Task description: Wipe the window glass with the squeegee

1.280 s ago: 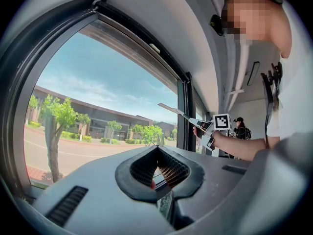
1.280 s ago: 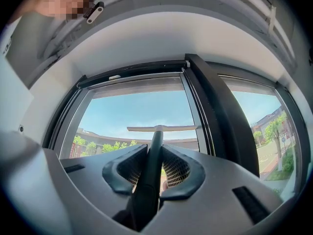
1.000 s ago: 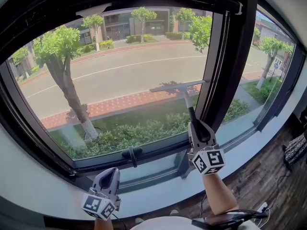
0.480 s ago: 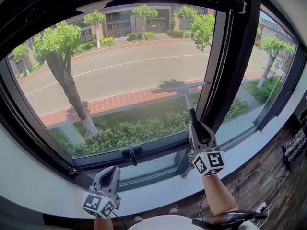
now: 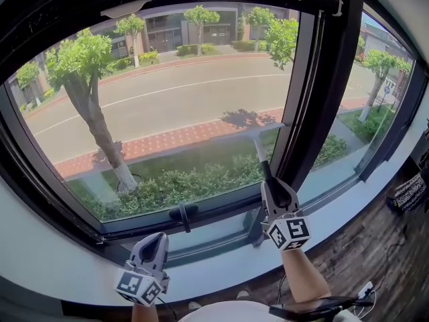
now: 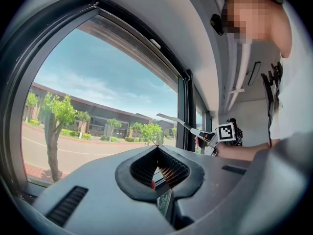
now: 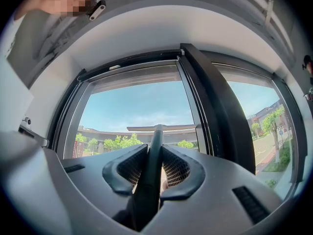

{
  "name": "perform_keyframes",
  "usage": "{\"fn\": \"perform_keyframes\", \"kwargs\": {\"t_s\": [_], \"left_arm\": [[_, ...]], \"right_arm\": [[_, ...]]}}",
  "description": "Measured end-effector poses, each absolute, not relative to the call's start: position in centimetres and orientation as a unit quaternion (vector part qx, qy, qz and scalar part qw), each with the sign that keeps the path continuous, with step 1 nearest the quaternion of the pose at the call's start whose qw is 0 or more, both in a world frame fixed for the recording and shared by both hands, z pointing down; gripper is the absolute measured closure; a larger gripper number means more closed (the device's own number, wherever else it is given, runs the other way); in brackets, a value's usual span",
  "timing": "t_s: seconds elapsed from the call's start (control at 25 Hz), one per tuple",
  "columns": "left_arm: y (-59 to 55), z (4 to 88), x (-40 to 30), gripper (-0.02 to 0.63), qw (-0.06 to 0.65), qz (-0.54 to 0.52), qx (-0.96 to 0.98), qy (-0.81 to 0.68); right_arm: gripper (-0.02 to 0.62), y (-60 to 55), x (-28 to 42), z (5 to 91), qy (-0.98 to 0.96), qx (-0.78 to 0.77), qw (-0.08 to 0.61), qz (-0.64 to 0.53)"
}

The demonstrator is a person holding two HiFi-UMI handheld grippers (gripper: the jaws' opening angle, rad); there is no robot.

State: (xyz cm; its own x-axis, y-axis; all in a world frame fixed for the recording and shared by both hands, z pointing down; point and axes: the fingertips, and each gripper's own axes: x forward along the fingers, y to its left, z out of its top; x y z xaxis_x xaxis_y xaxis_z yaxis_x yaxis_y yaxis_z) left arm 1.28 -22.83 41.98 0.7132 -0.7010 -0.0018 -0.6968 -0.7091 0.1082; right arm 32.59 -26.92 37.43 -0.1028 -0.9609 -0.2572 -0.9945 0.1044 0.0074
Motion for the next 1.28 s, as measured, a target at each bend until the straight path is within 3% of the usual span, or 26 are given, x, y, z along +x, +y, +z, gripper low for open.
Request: {"fn": "perform_keyframes", "kwargs": {"t_s": [1.28], "left_arm": [[-23.5, 42.5, 1.4, 0.588, 0.053, -0.014, 0.924, -0.378]], "right_arm": [[0.495, -27.0, 32.7, 44.0, 0.742, -0.666, 0.055, 0.055]]}}
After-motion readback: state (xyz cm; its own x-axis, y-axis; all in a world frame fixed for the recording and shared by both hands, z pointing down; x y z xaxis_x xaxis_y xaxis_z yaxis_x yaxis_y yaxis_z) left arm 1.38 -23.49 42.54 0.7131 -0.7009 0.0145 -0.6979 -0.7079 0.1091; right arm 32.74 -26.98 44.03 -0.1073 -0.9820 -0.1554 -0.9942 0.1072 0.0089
